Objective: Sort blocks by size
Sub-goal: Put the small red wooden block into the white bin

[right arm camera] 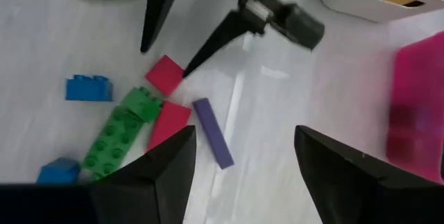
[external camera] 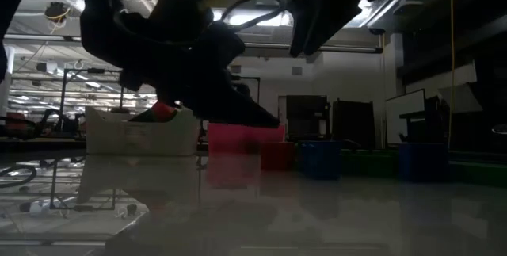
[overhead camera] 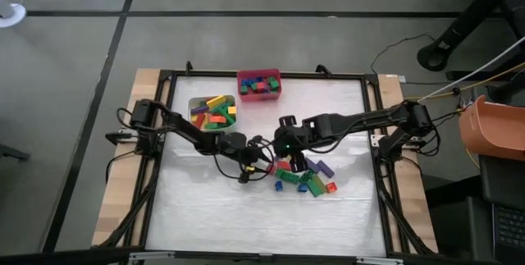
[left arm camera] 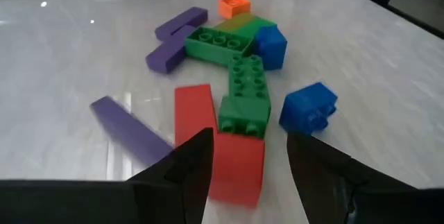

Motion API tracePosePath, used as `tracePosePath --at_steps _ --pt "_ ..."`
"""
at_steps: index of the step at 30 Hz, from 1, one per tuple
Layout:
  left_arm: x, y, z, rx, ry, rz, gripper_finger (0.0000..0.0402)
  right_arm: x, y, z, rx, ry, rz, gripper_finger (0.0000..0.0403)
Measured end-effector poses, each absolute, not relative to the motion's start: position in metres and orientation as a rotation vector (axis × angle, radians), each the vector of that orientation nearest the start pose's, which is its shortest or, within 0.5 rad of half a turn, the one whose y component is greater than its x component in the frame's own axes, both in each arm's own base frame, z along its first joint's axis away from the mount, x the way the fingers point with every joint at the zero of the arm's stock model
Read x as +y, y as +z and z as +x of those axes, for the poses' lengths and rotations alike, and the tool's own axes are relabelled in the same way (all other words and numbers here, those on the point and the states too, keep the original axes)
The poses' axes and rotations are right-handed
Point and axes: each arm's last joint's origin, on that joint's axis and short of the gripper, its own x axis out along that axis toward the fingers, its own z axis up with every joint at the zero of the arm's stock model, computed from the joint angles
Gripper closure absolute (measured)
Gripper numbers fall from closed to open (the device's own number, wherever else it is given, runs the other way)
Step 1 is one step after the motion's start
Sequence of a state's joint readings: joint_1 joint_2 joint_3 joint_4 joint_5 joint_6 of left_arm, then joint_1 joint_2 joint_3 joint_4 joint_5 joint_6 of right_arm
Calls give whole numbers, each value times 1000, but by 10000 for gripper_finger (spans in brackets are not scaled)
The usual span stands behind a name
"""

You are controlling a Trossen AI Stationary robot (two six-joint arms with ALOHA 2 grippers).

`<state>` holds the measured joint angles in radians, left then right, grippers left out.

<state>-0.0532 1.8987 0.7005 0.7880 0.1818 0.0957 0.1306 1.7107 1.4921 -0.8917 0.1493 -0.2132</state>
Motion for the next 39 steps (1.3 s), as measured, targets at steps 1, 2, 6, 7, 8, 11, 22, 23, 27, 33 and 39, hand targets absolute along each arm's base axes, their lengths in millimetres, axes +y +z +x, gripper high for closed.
tracePosePath --at_steps 1,2,6,7,8,11,22,23,27,33,39 --pt "-23 108 339 398 -253 72 231 44 284 349 1099 105 -346 162" --pt "-23 107 340 405 -256 78 231 46 284 349 1096 109 -349 162" --pt "-24 101 346 426 -268 84 231 52 284 348 1091 123 -356 162" --pt "-24 100 349 424 -277 82 231 53 284 348 1089 124 -356 162" --pt "-25 98 351 426 -283 80 231 55 284 348 1088 129 -359 162" --pt "-26 92 355 432 -290 77 231 58 285 348 1080 127 -348 162" --pt "-25 86 357 464 -293 77 231 80 284 344 1073 170 -353 162" --pt "-25 86 357 468 -293 78 231 83 284 343 1073 177 -358 162" --pt "-25 84 356 502 -296 80 236 93 284 341 1060 203 -372 162" --pt "-29 81 354 537 -304 90 262 105 285 338 1050 206 -343 162" --pt "-38 80 352 538 -314 118 234 111 285 337 1049 212 -336 162"
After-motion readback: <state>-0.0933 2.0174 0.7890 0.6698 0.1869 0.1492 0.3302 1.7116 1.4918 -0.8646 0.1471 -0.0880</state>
